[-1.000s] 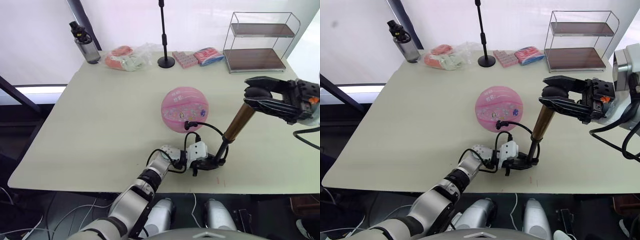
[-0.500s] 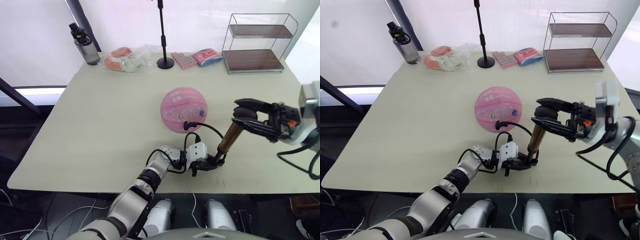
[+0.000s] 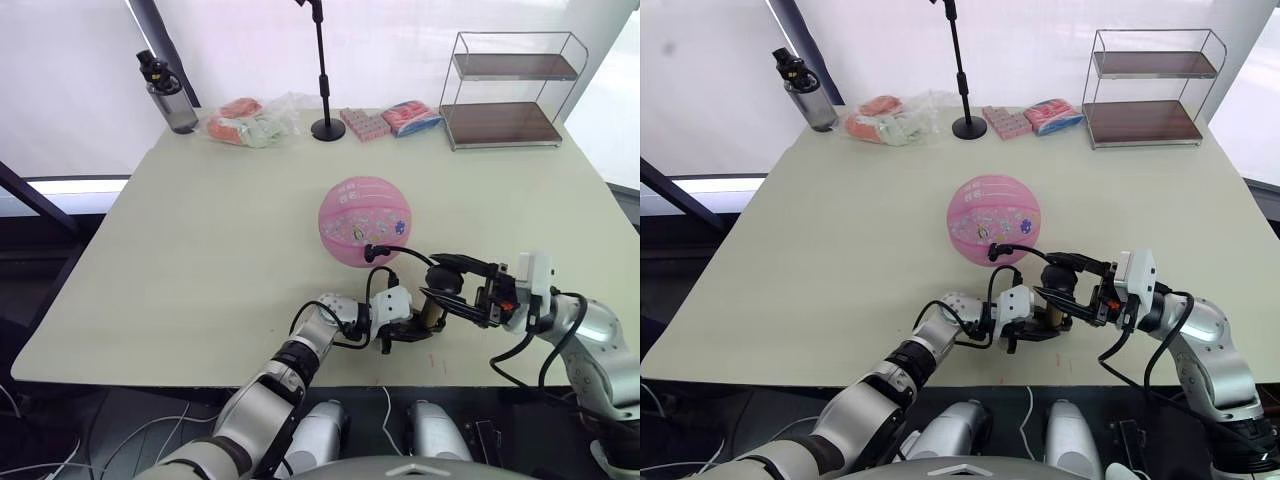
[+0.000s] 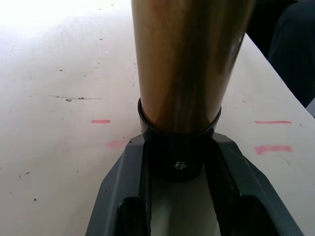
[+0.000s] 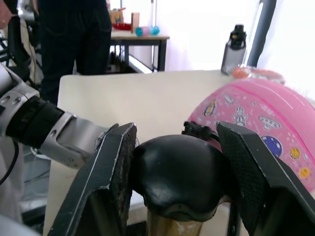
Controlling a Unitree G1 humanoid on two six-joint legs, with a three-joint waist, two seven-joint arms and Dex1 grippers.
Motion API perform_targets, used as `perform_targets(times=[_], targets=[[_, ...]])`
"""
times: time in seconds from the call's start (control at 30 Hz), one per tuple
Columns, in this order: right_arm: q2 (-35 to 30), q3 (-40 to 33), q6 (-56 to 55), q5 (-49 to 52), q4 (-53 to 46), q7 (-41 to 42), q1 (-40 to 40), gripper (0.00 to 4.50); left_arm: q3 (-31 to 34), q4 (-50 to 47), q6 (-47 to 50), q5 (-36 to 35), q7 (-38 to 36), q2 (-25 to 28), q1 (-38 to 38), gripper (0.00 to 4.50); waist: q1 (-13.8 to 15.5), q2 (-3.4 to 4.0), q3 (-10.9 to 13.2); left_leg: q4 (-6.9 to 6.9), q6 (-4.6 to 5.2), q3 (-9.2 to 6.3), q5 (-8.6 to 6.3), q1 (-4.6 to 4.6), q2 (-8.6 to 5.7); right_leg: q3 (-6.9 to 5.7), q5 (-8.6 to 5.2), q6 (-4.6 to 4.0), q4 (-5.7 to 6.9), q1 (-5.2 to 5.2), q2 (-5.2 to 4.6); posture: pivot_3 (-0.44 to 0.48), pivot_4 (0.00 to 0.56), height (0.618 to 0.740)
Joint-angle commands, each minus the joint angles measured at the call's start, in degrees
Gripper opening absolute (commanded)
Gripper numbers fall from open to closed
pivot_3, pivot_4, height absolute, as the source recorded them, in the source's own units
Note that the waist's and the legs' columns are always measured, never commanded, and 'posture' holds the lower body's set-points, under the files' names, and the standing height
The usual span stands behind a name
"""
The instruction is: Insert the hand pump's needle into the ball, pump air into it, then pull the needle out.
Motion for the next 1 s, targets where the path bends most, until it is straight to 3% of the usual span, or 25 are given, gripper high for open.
perform_targets(times=[0.03, 0.47, 1.0], targets=[[-1.16, 2.07, -1.35, -5.85, 4.31, 0.04, 2.91, 2.1, -0.62, 2.63, 1.2, 0.83, -0.56, 0.42, 1.97, 1.09, 0.0, -0.05, -0.08, 0.0, 0.0, 0.0, 0.0, 0.02, 0.0, 0.0, 0.0, 0.0, 0.0, 0.02, 0.0, 0.0, 0.15, 0.736], [-7.51, -8.03, 13.92, 12.65, -10.13, -4.07, -7.88, 2.1, -0.16, 2.76, 2.01, 0.44, -0.51, 0.08, 1.54, 1.09, 0.26, 0.14, 0.17, 0.01, 0.0, -0.01, 0.0, -0.2, -0.07, 0.05, 0.01, -0.03, -0.03, -0.11, -0.06, 0.0, 0.15, 0.736], [-20.27, -23.51, 29.21, 30.89, -9.53, -7.27, -23.33, 2.1, -0.27, 3.15, 0.53, 0.25, 0.85, 0.12, 0.73, 1.09, 0.34, 0.03, 0.86, 0.05, 0.01, -0.03, 0.0, -0.45, -0.13, -0.02, 0.02, -0.03, -0.08, -0.26, -0.23, 0.0, 0.15, 0.736]])
